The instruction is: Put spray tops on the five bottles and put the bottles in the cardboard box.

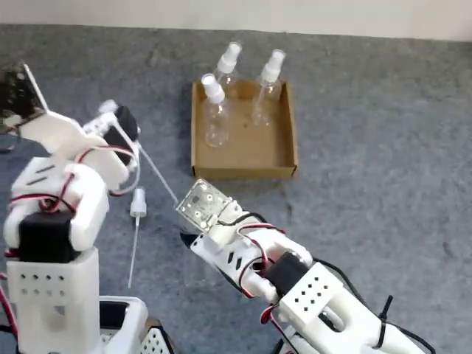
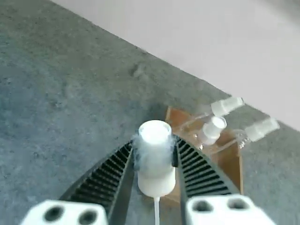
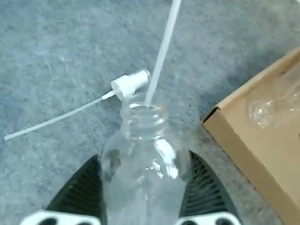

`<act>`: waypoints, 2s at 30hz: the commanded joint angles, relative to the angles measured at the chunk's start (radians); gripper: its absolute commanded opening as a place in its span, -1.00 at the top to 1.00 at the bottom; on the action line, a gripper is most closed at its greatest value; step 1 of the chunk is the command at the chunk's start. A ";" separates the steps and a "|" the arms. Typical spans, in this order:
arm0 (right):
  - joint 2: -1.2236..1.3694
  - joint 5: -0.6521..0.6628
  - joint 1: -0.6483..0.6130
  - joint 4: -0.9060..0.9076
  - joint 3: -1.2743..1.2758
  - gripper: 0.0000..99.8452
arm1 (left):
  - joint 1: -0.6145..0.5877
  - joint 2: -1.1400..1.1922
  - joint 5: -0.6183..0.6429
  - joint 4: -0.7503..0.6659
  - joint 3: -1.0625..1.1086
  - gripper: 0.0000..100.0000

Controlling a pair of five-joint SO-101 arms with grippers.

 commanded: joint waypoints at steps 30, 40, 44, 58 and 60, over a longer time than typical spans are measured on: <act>-0.024 -0.011 -0.013 -0.028 -0.007 0.99 | 0.070 -0.449 -0.089 -0.250 0.314 0.99; -0.025 -0.011 -0.007 -0.028 -0.007 0.99 | 0.165 -0.460 -0.095 -0.152 0.403 0.99; -0.025 -0.003 -0.007 -0.028 -0.004 0.99 | 0.165 -0.458 -0.137 -0.147 0.466 0.99; -0.015 -0.207 0.053 -0.243 -0.015 0.99 | 0.166 -0.461 -0.170 -0.149 0.601 0.99; -0.015 -0.209 0.053 -0.243 -0.015 0.99 | 0.166 -0.461 -0.170 -0.149 0.590 0.99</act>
